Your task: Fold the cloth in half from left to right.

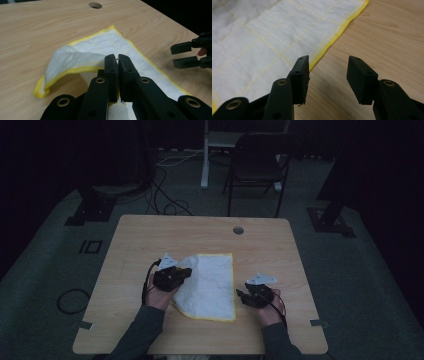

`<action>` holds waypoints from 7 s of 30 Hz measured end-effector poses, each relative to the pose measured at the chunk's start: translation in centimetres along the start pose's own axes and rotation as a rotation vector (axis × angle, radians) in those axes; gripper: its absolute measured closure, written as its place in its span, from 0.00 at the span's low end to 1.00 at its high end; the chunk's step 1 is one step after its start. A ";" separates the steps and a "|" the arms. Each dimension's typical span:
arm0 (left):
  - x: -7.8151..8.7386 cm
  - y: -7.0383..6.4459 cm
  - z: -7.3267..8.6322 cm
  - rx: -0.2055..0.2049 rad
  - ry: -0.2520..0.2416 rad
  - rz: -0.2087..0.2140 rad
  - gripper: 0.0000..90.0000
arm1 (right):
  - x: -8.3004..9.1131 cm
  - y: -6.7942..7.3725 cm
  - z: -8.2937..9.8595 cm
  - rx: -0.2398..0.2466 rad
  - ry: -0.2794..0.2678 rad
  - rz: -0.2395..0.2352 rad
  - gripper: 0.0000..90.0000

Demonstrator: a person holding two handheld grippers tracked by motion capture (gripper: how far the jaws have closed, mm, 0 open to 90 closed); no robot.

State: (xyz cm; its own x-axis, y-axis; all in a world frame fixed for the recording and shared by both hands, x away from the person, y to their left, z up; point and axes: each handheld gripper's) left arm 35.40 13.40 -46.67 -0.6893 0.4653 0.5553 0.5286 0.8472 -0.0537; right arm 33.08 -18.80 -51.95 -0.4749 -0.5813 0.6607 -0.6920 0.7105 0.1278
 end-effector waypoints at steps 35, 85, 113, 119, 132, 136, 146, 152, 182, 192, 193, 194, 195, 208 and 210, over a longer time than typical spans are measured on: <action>-8.3 -7.4 -1.4 -0.094 0.116 0.136 0.96 | 0.1 -0.3 0.2 -0.012 0.002 0.005 0.58; -5.2 -4.4 3.9 -0.156 0.173 0.075 0.95 | 0.2 -0.5 0.2 -0.013 -0.006 0.011 0.58; -2.5 -6.7 6.6 -0.194 0.158 0.119 0.89 | -1.0 0.4 -2.7 0.066 -0.039 -0.010 0.60; -2.0 -5.9 7.6 -0.161 0.164 0.112 0.87 | -2.8 1.3 -4.1 0.123 -0.036 -0.013 0.68; -2.0 -5.5 8.2 -0.139 0.163 0.120 0.87 | -6.0 2.8 -7.0 0.256 0.008 -0.082 0.58; -2.0 -5.5 8.2 -0.138 0.158 0.123 0.87 | -7.3 3.2 -7.2 0.292 0.062 -0.082 0.48; -2.0 -5.5 8.3 -0.130 0.156 0.125 0.87 | -9.4 2.9 -7.4 0.338 0.125 -0.051 0.46; -2.0 -5.5 8.3 -0.132 0.156 0.124 0.87 | -9.1 2.3 -7.7 0.334 0.115 -0.041 0.75; -2.0 -5.5 8.3 -0.130 0.155 0.120 0.87 | -6.0 -4.1 -8.7 0.127 0.006 0.044 0.84; -2.0 -5.6 8.1 -0.125 0.151 0.114 0.83 | -5.2 -4.9 -8.5 0.095 -0.005 0.076 0.73; -2.0 -5.6 8.1 -0.124 0.151 0.112 0.82 | -5.1 -4.9 -8.5 0.091 -0.005 0.079 0.72; -2.0 -5.5 8.0 -0.126 0.149 0.108 0.81 | -5.1 -4.9 -8.4 0.090 -0.003 0.080 0.71; -2.0 -5.4 8.0 -0.123 0.148 0.107 0.81 | -5.0 -4.9 -8.4 0.089 -0.005 0.080 0.70; -2.2 -3.3 5.9 -0.099 0.119 0.044 0.74 | -4.3 -5.7 -7.1 0.044 -0.013 0.067 0.64; -2.3 -2.9 5.5 -0.093 0.113 0.034 0.73 | -4.3 -5.9 -7.0 0.036 -0.010 0.064 0.63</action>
State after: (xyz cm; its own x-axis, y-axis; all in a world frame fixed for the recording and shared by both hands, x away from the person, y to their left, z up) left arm 32.72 11.30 -52.37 -0.6124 0.4574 0.6448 0.5983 0.8013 -0.0002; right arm 42.99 -17.72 -50.42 -0.5237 -0.5394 0.6594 -0.6791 0.7316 0.0591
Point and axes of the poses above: each handheld gripper's, and its own axes: x roughly backward along the jaws, z roughly out of its underside, y roughly to its left, and after that the axes turned 11 degrees about -z, right-handed
